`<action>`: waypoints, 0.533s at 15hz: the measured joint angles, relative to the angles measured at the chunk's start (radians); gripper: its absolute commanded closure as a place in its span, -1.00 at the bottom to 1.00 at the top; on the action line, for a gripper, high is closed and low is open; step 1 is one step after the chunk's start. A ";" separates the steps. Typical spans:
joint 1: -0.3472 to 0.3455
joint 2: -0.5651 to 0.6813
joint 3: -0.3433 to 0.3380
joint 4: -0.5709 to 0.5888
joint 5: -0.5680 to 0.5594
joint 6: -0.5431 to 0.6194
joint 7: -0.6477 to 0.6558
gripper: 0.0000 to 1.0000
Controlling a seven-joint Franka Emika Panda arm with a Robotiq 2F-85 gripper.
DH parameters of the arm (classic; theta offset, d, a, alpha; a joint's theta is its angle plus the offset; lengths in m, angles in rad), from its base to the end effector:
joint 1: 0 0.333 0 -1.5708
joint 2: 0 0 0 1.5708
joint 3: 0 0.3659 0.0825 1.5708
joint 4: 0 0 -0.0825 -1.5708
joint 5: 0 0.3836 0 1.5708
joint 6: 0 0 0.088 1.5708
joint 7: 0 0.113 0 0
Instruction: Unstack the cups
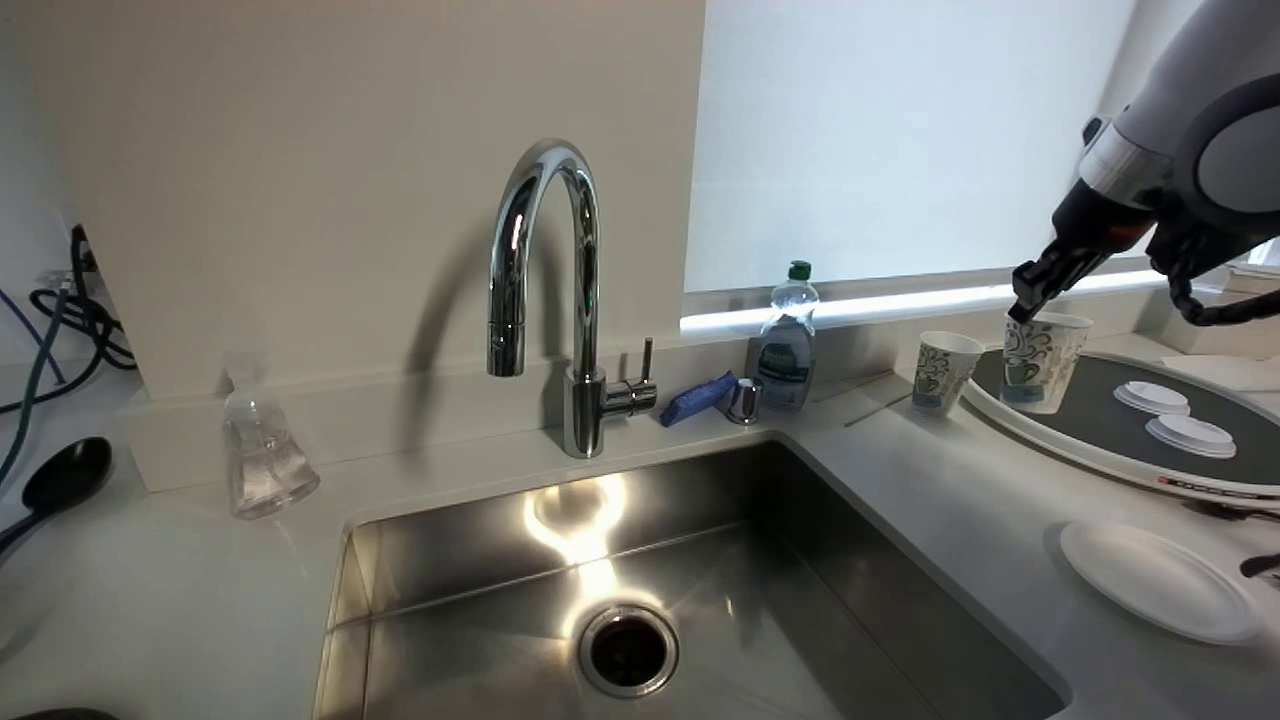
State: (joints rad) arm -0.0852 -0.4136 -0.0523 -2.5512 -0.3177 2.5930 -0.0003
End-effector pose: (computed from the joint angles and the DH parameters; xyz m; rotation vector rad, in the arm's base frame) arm 0.4212 -0.0549 0.5012 2.8370 0.1360 0.6347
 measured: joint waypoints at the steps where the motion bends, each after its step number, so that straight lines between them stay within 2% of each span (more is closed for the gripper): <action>1: 0.000 -0.002 0.003 -0.015 0.005 0.022 0.009 0.99; 8: -0.027 -0.002 0.045 -0.125 0.015 0.208 0.110 0.99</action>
State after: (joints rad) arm -0.1120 -0.4157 -0.0072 -2.6758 -0.3025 2.8009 0.1096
